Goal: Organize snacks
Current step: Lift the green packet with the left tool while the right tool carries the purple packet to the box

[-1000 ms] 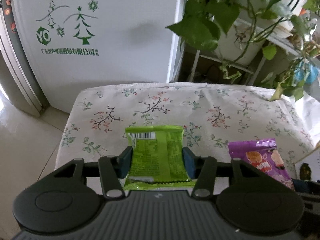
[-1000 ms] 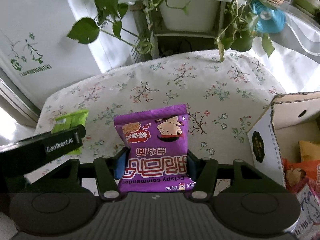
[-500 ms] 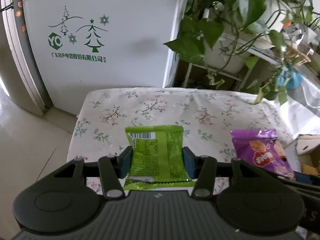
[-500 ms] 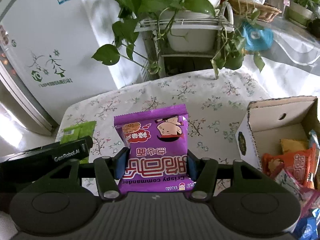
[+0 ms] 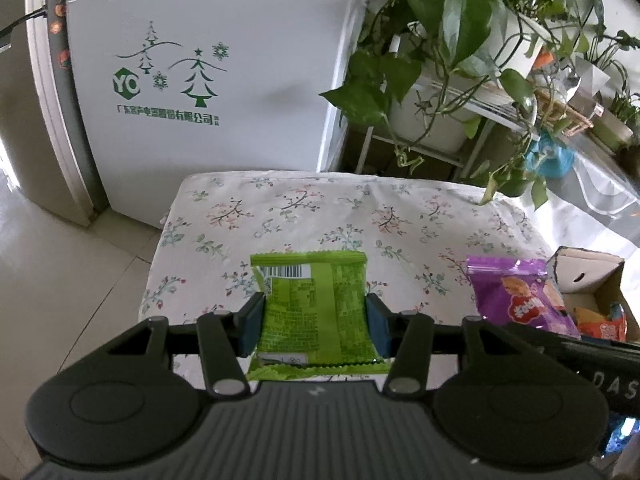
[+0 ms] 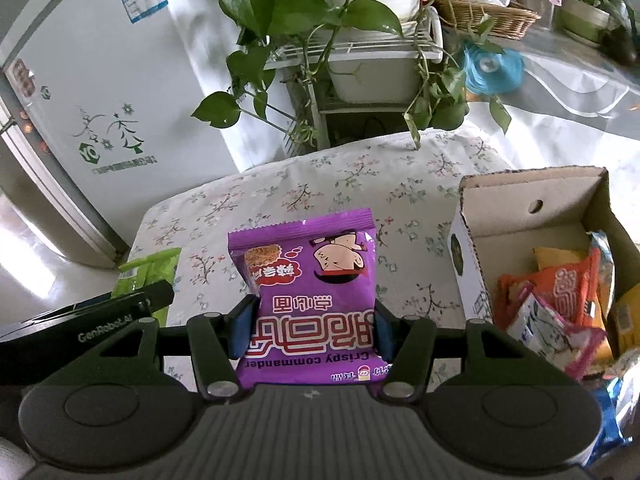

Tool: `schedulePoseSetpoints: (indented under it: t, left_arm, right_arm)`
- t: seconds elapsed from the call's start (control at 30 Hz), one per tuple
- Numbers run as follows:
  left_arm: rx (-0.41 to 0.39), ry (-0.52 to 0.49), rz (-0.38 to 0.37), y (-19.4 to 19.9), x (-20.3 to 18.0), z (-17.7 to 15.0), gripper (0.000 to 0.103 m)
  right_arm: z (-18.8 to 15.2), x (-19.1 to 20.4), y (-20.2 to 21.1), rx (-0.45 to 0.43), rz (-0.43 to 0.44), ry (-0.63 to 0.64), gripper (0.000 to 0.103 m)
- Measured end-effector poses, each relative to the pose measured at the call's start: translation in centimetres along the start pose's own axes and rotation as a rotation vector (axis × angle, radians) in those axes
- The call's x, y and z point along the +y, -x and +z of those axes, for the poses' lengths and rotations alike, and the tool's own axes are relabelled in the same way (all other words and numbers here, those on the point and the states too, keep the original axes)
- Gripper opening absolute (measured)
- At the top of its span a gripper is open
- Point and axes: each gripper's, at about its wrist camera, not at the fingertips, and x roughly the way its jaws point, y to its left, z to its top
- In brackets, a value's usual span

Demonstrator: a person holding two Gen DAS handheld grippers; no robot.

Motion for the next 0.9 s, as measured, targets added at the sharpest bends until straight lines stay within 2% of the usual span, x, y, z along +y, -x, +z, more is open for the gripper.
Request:
schedulePoseSetpoints:
  t: [0.2,0.73,0.9]
  left_arm:
    - [-0.014,0.016,-0.024,1.3,0.1,-1.0,0.052]
    - [-0.074,-0.046,-0.069,3.6,-2.7,-3.7,0.052]
    - [-0.062,-0.047,-0.095,3.6,-3.5,-4.5,0.052]
  right_arm:
    - [-0.6,-0.5,1.1,-0.011,0.010,0.016,0.065]
    - [0.4,-4.3,3.6,-0.088,-0.024,-0.010,0.065]
    - [0.6,-5.8,4.6,-0.110,-0.025,-0.031,0.065]
